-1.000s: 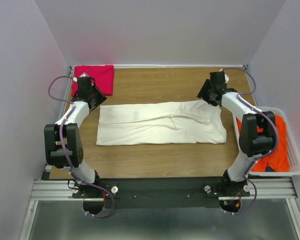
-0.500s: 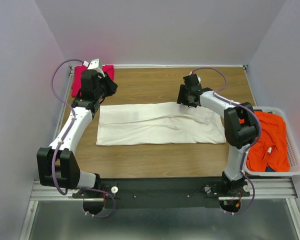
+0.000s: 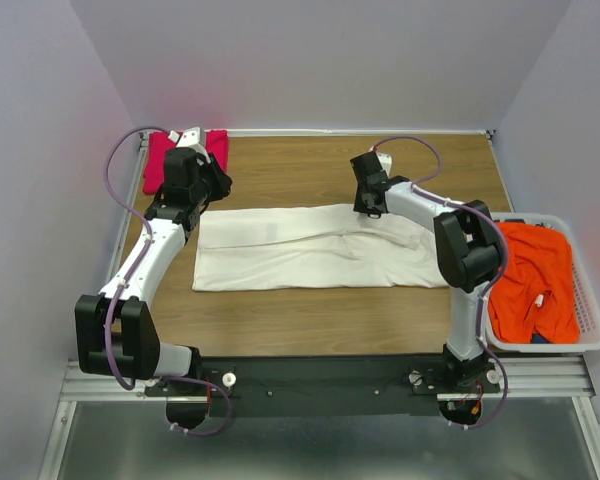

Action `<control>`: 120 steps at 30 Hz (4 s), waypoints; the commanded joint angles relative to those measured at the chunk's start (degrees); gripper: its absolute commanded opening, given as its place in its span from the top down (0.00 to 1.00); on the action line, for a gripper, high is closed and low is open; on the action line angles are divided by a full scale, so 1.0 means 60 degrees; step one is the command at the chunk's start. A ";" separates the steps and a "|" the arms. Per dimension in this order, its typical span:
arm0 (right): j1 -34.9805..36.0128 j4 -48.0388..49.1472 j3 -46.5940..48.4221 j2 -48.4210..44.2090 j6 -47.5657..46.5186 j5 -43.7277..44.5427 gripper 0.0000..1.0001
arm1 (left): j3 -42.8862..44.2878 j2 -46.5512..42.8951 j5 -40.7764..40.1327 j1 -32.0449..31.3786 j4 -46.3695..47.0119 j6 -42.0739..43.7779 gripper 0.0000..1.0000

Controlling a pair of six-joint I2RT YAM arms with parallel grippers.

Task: Fold and stack the t-shirts
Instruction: Fold the tshirt

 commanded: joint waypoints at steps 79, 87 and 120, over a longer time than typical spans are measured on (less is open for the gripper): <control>0.1357 0.2521 -0.5455 -0.4088 0.4978 -0.0974 0.91 | -0.0150 0.0269 0.0403 -0.0447 0.0172 0.0263 0.68; 0.1357 0.2551 -0.5161 -0.3869 0.5081 -0.1077 0.91 | -0.0150 0.0268 0.0403 -0.0491 0.0157 0.0292 0.67; -0.2274 0.1027 -0.4386 -0.3973 0.1361 -0.1969 0.48 | -0.0106 0.0371 0.0593 -0.0638 0.0099 0.0336 0.67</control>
